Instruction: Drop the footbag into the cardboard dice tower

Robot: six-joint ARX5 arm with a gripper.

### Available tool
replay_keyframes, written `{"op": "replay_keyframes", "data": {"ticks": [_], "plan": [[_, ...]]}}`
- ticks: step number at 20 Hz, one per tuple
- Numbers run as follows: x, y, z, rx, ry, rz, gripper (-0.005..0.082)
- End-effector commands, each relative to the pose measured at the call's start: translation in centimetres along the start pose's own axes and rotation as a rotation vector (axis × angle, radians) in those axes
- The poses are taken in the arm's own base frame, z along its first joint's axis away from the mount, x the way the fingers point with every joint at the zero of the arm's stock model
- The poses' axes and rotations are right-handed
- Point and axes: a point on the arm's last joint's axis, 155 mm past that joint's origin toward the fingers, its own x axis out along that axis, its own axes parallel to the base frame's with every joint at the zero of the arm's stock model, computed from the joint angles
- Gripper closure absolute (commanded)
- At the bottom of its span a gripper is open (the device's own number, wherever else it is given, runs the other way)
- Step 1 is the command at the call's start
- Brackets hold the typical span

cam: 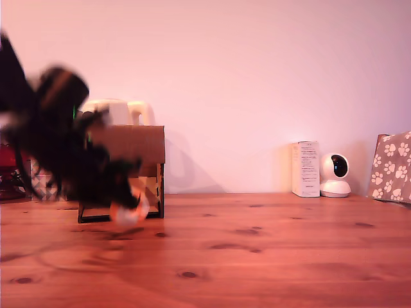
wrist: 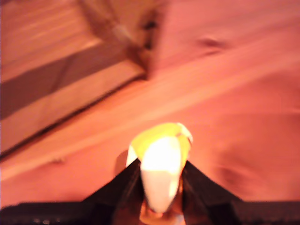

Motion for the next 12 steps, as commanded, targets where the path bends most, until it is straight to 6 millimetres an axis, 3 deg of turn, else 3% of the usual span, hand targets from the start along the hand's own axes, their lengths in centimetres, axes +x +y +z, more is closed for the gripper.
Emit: {"op": "replay_keyframes", "data": {"ticks": [1,7,12], "plan": [[-1.8,-0.8,1.1,0.007,-0.013,-0.017,0.0609],[-7.3,-2.3,5.6,0.032,-0.121,-0.025,0.0609],[-10.2,-3.0,8.7,0.069,-0.228,-0.027,0.0609]]}}
